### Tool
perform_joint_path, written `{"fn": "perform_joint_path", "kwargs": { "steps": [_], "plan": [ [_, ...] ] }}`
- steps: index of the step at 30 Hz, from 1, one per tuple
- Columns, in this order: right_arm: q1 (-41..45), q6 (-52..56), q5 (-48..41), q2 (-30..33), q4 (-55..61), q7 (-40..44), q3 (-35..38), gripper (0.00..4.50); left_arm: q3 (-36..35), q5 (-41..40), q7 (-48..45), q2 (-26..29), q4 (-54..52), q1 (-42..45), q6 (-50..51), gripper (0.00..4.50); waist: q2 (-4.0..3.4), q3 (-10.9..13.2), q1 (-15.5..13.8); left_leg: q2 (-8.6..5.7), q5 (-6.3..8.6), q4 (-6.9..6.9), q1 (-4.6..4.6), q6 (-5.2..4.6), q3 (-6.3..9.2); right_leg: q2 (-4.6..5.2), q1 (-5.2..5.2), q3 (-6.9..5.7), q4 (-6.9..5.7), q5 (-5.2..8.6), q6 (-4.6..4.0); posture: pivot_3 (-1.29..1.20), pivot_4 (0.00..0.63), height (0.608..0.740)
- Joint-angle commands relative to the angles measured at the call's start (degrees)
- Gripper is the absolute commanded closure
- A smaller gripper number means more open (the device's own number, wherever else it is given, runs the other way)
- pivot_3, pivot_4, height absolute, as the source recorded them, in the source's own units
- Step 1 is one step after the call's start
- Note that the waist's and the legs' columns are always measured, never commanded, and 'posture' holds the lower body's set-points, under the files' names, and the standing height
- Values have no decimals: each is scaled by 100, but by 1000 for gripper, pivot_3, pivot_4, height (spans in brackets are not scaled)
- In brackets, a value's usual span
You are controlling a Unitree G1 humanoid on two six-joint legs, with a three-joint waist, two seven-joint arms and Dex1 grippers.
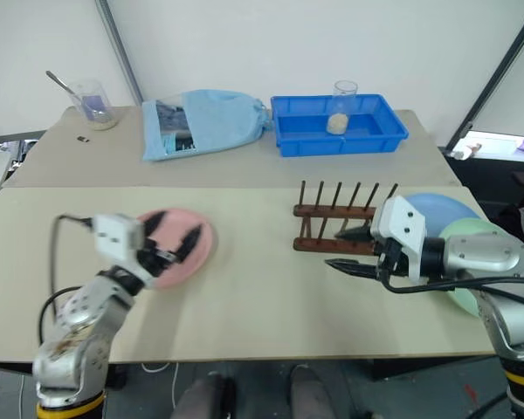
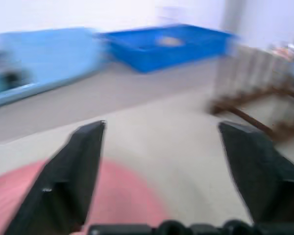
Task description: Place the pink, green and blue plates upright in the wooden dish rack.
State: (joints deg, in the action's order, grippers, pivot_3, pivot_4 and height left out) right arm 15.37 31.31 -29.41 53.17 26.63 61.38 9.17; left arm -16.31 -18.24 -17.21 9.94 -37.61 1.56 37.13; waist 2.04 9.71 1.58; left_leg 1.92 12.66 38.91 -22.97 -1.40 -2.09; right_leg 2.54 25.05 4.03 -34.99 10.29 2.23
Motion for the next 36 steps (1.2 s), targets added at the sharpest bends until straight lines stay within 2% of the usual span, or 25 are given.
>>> {"fn": "perform_joint_path", "kwargs": {
  "steps": [1, 2, 4, 8, 18, 21, 29, 33, 36],
  "plan": [
    [585, -114, -51, -188, -96, 86, -417, 517, -1250, -717, 1041, -379, -422, 38, 893, 0, 12, 5, 11, 0, 7, -1, 5, 13, 0, -2, -2, -1, 1, 0, 0, 0, 150, 740],
    [720, -190, 25, -251, -203, 125, -560, 162, -1548, -821, 1236, -398, -391, 84, 1042, 0, 21, 10, 17, 1, 8, 0, 6, 14, 1, -4, -1, -2, 0, 0, 0, 0, 150, 740],
    [923, -325, 145, -346, -400, 194, -776, 162, -2006, -1026, 1555, -394, -304, 179, 1294, 0, 37, 20, 11, 0, 7, -2, 8, 14, 6, -9, 0, -9, -5, 0, -1, 0, 150, 740],
    [1258, -585, 361, -528, -757, 340, -1148, 162, -2361, -1262, 1947, -330, -86, 183, 1867, 0, 39, 21, 7, -2, -3, -4, 5, 0, 6, -10, 0, -9, -7, -4, -7, 0, 150, 740],
    [1662, -662, 455, -736, -854, 518, -1426, 162, -1808, -1302, 2382, -298, 618, 613, 2965, 0, 43, 22, -57, -5, -2, -15, -22, 0, 6, -8, 19, -8, -1, 3, -14, 0, 150, 740],
    [1723, -633, 436, -747, -796, 523, -1442, 109, -1820, -1348, 2478, -395, 747, 791, 3246, 807, 43, 22, -59, -4, -2, -14, -19, 0, 5, -6, 17, -8, -2, 4, -16, 0, 150, 740],
    [1871, -645, 438, -765, -754, 588, -1503, 109, -1892, -1309, 2724, -712, 794, 1174, 3393, 4442, 43, 22, -81, -5, -3, -10, -17, 2, 6, -6, 13, -8, -3, 0, -16, 0, 150, 740],
    [1944, -697, 473, -843, -661, 590, -1569, 109, -1951, -1437, 2820, -921, 668, 1478, 3165, 4481, 45, 23, -75, -5, -3, -11, -20, 1, 5, -6, 13, -8, -1, 0, -16, 0, 150, 740],
    [2171, -894, 838, -1153, -669, 398, -1932, 109, -1707, -1441, 2949, -973, 630, 2133, 3117, 4481, 52, 27, -73, -5, -3, -11, -22, 1, 6, -8, 17, -9, -2, -1, -15, 0, 150, 740]
  ]
}}
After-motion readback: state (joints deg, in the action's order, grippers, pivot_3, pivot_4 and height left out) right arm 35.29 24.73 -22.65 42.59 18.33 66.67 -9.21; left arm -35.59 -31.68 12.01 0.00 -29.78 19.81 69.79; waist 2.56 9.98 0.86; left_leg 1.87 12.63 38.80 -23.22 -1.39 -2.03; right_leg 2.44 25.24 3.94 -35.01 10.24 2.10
